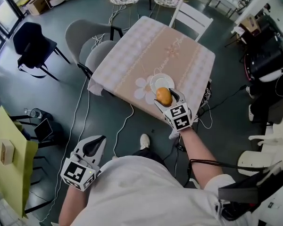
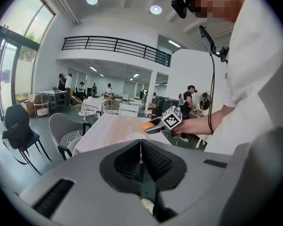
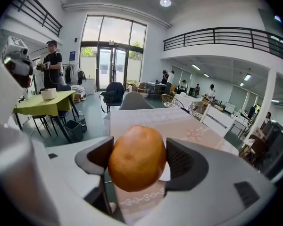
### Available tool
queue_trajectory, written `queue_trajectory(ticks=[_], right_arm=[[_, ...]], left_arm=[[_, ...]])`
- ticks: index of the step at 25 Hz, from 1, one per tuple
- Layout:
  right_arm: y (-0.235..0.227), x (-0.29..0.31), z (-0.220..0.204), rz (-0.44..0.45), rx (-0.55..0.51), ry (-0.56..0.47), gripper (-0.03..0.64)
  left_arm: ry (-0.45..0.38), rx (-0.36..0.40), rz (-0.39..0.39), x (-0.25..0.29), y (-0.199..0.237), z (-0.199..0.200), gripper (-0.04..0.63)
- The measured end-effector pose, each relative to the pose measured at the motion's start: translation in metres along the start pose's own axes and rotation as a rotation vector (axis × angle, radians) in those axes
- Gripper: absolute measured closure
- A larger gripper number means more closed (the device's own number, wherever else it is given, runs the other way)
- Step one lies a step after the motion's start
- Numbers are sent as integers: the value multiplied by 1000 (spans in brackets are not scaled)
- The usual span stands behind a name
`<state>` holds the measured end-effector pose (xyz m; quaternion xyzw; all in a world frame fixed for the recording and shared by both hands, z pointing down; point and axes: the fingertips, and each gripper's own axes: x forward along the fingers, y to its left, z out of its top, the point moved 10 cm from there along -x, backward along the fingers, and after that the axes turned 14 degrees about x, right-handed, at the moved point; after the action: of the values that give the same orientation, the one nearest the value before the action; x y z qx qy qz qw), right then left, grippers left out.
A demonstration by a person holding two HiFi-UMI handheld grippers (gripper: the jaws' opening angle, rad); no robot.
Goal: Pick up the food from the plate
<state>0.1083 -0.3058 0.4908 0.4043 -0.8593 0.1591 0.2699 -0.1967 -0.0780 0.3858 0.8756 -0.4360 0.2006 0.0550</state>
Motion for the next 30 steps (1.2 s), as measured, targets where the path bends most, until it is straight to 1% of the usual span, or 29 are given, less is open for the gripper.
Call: queue_trajectory(ticks=[3, 10, 14, 19, 24, 30], right_arm=[[26, -25, 5, -4, -14, -23, 256], [88, -84, 8, -10, -28, -75, 256], [124, -113, 9, 1, -42, -102, 256], [163, -145, 4, 5, -46, -132, 256], [196, -172, 3, 17, -75, -160, 256], [230, -191, -5, 47, -86, -161, 256]], left_arm=[[-18, -4, -18, -17, -1, -10, 586], [-53, 13, -64, -59, -9, -32, 586], [-73, -10, -96, -81, -16, -44, 586], [-84, 4, -130, -102, -25, -55, 586], [-91, 7, -138, -117, -31, -64, 586], [-105, 9, -143, -130, -37, -74, 586]])
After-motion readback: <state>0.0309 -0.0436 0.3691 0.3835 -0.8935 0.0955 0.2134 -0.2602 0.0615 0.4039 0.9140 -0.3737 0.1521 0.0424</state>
